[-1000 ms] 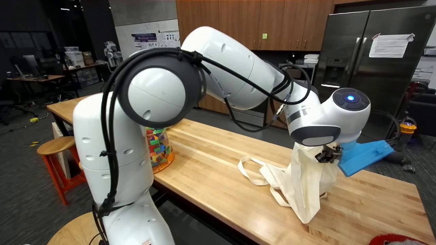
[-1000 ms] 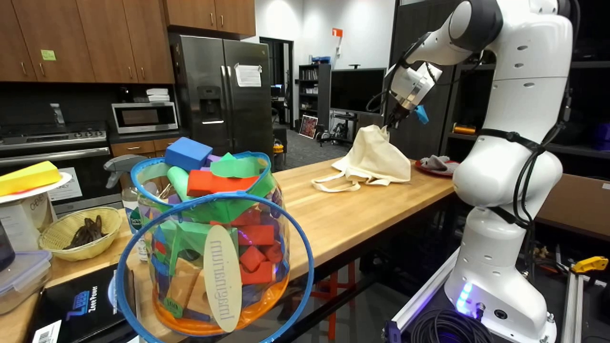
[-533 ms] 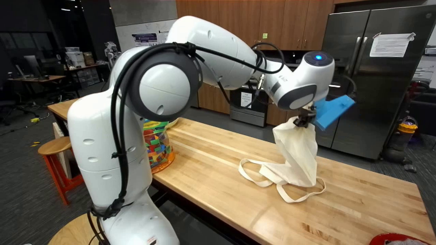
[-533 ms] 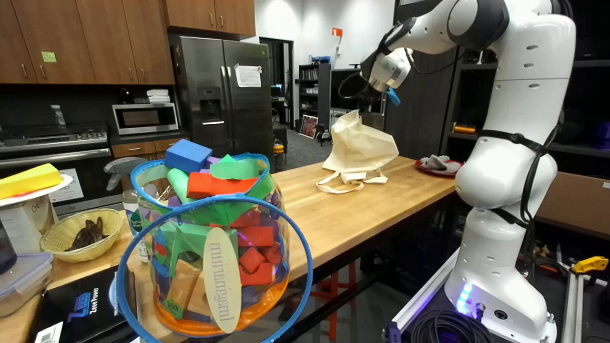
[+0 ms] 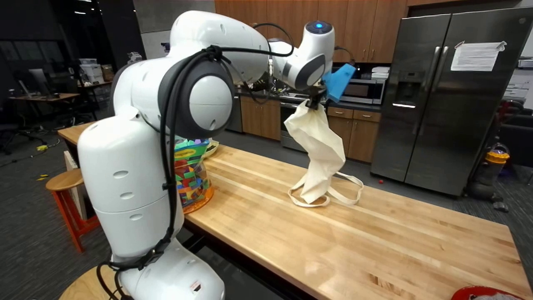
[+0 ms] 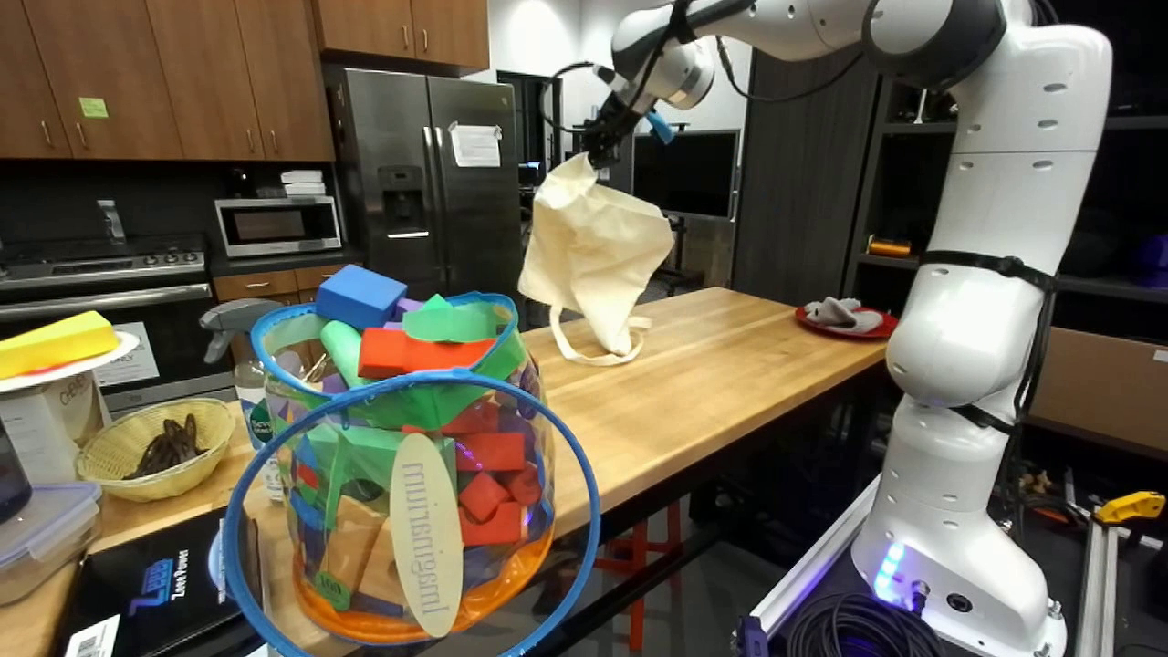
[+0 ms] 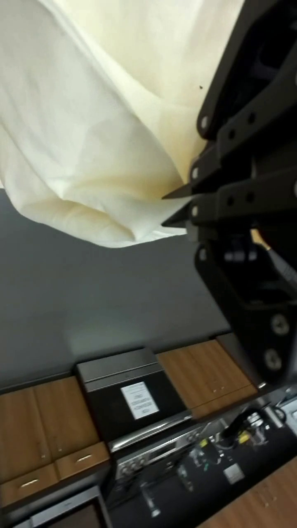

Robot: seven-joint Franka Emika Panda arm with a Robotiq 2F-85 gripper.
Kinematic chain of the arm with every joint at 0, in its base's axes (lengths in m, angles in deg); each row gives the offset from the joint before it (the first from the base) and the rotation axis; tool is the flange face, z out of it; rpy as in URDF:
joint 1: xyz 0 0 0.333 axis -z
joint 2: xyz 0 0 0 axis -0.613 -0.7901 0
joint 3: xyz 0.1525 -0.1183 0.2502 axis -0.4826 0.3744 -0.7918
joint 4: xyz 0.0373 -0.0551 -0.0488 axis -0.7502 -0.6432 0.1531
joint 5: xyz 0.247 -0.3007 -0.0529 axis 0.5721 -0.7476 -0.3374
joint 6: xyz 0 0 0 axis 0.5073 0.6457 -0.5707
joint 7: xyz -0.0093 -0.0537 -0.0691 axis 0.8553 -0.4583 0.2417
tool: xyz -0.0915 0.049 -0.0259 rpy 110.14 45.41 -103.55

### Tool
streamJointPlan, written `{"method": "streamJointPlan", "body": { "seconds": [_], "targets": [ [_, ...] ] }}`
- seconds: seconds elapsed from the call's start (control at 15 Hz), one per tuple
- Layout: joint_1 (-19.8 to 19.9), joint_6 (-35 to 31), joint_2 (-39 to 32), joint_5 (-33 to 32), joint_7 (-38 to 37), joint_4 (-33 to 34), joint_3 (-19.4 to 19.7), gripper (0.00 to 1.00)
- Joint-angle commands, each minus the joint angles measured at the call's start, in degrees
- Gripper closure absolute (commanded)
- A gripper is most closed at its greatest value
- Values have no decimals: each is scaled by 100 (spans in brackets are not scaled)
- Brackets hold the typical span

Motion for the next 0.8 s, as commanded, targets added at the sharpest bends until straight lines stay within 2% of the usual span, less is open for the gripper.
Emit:
{"method": "streamJointPlan", "body": {
  "seconds": [0.0, 0.33, 0.73],
  "targets": [
    [-443, 363, -91, -341, -221, 655, -416, 99],
    [-936, 384, -146, -350, -16, 770, -919, 99],
    [-1014, 410, 114, -273, 54, -271, -1030, 99]
  ]
}}
